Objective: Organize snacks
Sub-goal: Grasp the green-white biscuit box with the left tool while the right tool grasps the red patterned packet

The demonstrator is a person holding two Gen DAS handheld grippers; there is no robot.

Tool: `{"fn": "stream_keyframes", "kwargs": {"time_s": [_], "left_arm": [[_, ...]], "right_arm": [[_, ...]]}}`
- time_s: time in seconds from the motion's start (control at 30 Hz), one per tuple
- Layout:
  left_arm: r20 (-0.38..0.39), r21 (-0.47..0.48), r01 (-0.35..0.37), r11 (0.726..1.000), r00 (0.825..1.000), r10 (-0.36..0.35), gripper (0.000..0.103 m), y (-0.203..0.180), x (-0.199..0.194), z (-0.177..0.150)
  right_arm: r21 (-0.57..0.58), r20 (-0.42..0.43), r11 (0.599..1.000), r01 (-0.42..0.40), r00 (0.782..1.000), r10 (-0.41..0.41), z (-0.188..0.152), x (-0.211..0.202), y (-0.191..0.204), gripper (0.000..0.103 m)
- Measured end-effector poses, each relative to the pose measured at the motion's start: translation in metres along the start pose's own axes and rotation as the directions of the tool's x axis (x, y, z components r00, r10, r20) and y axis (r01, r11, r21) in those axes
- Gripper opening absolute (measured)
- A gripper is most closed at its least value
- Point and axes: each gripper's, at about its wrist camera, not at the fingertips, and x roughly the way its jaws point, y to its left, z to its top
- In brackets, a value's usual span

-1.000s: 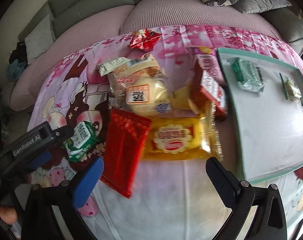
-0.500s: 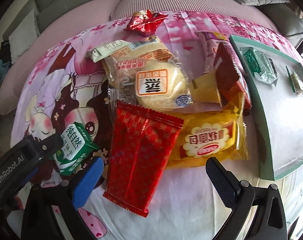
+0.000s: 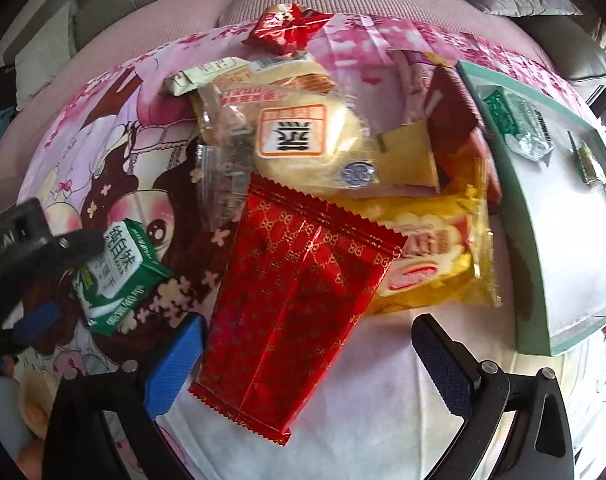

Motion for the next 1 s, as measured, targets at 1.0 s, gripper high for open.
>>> {"fn": "stream_keyframes", "kwargs": {"time_s": [1.0], "left_arm": [[0.009,-0.038,-0.012,0.999,1.0,0.012,0.098,0.032,-0.021,-0.05]], "right_arm": [[0.036,-0.017,0.999,-0.007,1.0,0.007,-0.036,-0.008,-0.101,0.103]]}}
